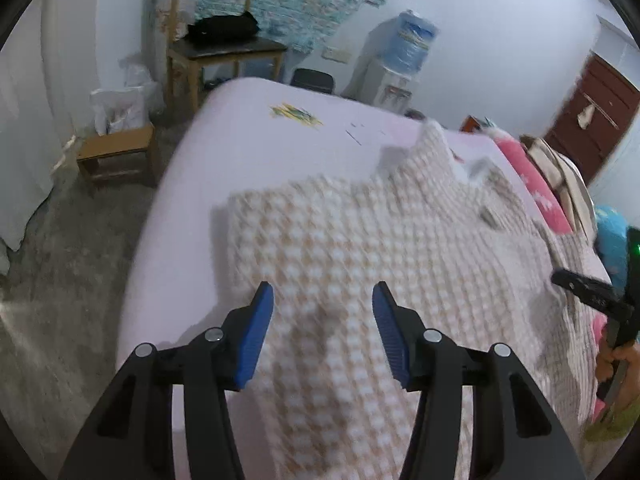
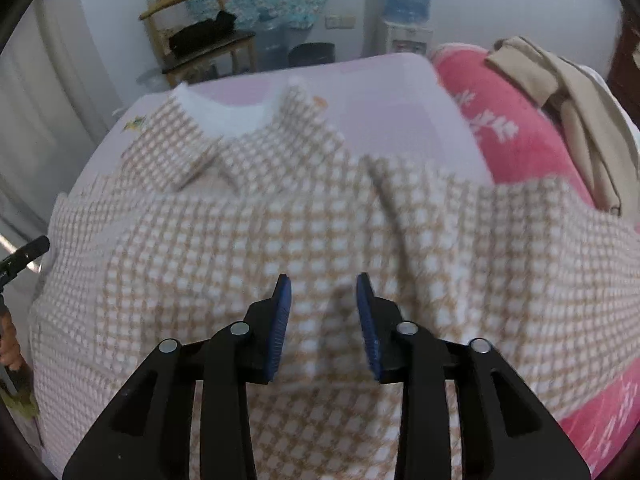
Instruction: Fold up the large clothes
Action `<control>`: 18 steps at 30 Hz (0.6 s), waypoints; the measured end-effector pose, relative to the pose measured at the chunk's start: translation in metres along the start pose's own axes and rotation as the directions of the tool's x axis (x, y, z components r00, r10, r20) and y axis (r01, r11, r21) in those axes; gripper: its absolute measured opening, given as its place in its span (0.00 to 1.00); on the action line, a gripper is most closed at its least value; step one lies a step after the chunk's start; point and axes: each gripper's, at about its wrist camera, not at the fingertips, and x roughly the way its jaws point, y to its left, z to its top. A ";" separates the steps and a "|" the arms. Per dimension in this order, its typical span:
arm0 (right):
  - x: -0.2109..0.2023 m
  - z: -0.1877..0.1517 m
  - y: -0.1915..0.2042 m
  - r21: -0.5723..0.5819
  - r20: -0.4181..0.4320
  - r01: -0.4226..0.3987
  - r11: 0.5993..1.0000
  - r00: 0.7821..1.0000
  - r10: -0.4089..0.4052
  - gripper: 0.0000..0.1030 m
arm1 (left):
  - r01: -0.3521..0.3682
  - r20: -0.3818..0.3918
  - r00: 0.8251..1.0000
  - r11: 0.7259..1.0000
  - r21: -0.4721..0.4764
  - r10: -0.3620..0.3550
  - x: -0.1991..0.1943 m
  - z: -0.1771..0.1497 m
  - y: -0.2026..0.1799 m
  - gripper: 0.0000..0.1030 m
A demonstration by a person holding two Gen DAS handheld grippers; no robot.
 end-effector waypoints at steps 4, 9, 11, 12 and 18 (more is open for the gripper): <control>0.017 -0.004 -0.021 0.084 -0.049 -0.040 0.996 0.998 0.044 0.33 | -0.041 -0.031 0.999 0.999 -0.013 0.041 0.022 0.006 0.011 0.50; 0.003 -0.018 -0.026 0.084 -0.042 -0.059 0.995 0.997 0.062 0.16 | -0.094 -0.023 0.995 0.993 0.066 0.095 0.014 -0.003 0.002 0.50; -0.012 -0.025 -0.027 0.099 -0.022 -0.069 0.993 0.997 0.071 0.16 | -0.095 -0.010 0.995 0.994 0.052 0.095 0.001 -0.006 0.003 0.50; -0.020 -0.029 -0.031 0.118 -0.012 -0.081 0.990 0.996 0.083 0.16 | -0.077 -0.002 0.997 0.996 0.044 0.077 -0.003 -0.007 0.004 0.50; -0.033 -0.052 -0.029 0.138 -0.046 -0.151 0.979 0.986 0.158 0.44 | -0.022 0.001 1.000 0.996 0.086 0.022 -0.036 -0.046 -0.012 0.50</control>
